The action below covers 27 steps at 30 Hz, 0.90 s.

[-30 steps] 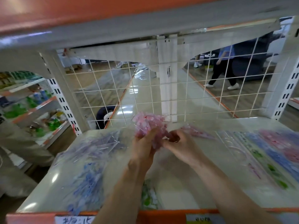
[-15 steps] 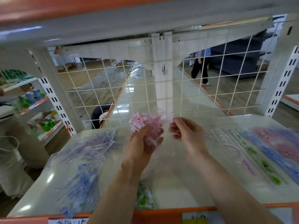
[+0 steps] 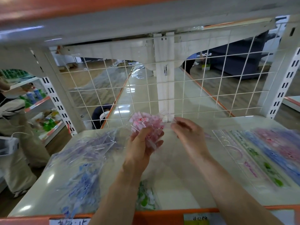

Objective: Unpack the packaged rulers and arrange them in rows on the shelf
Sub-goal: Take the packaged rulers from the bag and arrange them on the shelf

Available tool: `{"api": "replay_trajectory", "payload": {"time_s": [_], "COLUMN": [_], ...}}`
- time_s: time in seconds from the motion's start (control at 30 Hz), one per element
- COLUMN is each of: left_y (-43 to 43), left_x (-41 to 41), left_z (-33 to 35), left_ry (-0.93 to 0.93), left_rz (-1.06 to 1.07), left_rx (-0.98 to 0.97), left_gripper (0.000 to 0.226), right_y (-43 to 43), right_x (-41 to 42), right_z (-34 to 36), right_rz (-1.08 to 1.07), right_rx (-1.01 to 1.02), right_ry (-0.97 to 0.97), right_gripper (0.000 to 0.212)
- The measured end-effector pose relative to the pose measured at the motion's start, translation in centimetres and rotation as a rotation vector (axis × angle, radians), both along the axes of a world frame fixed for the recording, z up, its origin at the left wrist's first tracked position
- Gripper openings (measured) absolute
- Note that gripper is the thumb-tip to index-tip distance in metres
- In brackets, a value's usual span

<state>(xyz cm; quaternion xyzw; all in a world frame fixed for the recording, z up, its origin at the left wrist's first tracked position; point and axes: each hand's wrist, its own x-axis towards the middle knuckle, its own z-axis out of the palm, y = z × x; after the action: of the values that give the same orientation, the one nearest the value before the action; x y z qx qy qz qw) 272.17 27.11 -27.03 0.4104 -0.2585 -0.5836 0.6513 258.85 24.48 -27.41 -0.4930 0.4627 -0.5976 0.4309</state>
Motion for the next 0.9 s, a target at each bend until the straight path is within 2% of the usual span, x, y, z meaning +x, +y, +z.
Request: {"api": "replay_trajectory", "payload": {"time_s": [0.1, 0.13, 0.17, 0.2, 0.27, 0.33, 0.37, 0.47, 0.53, 0.63, 0.73, 0.9], "left_y": [-0.1, -0.2, -0.2, -0.2, 0.0, 0.3, 0.3, 0.3, 0.2, 0.0, 0.1, 0.6], "left_x": [0.7, 1.0, 1.3, 1.3, 0.8, 0.4, 0.3, 0.6, 0.6, 0.6, 0.7, 0.7], "left_z": [-0.1, -0.1, -0.2, -0.2, -0.1, 0.1, 0.2, 0.2, -0.1, -0.3, -0.1, 0.3], "left_ry": [0.047, 0.067, 0.069, 0.053, -0.015, -0.058, -0.057, -0.038, -0.088, -0.122, -0.167, -0.243], "left_rz": [0.083, 0.116, 0.135, 0.134, 0.080, 0.005, -0.019, -0.022, -0.010, -0.021, -0.070, -0.077], "left_rx": [0.000, 0.002, 0.009, 0.017, 0.017, -0.017, -0.037, -0.074, -0.088, -0.062, -0.043, -0.015], "left_gripper": [0.015, 0.016, 0.016, 0.015, 0.011, 0.018, 0.023, 0.030, 0.025, 0.016, 0.019, 0.020], "right_y": [-0.2, -0.3, -0.4, -0.4, -0.2, 0.2, 0.3, 0.6, 0.8, 0.2, -0.7, -0.8], "right_x": [0.2, 0.0, -0.2, -0.3, -0.1, 0.7, 1.0, 1.7, 1.6, 0.9, 0.0, -0.7], "right_z": [0.0, -0.1, -0.3, -0.5, -1.1, -1.2, -1.2, -1.5, -1.5, -1.7, -2.0, -2.2], "right_rz": [-0.091, -0.150, -0.206, -0.246, -0.248, -0.240, -0.232, -0.139, -0.072, -0.164, -0.155, -0.012], "right_rx": [-0.112, -0.183, -0.288, -0.422, -0.639, -0.733, -0.766, -0.781, -0.754, -0.747, -0.666, -0.592], "right_ry": [-0.072, -0.106, -0.063, 0.077, 0.500, 0.816, 0.887, 0.907, 0.845, 0.764, 0.836, 0.997], "right_gripper": [0.020, 0.018, 0.013, 0.007, 0.002, 0.015, 0.020, 0.027, 0.027, 0.023, 0.046, 0.045]}}
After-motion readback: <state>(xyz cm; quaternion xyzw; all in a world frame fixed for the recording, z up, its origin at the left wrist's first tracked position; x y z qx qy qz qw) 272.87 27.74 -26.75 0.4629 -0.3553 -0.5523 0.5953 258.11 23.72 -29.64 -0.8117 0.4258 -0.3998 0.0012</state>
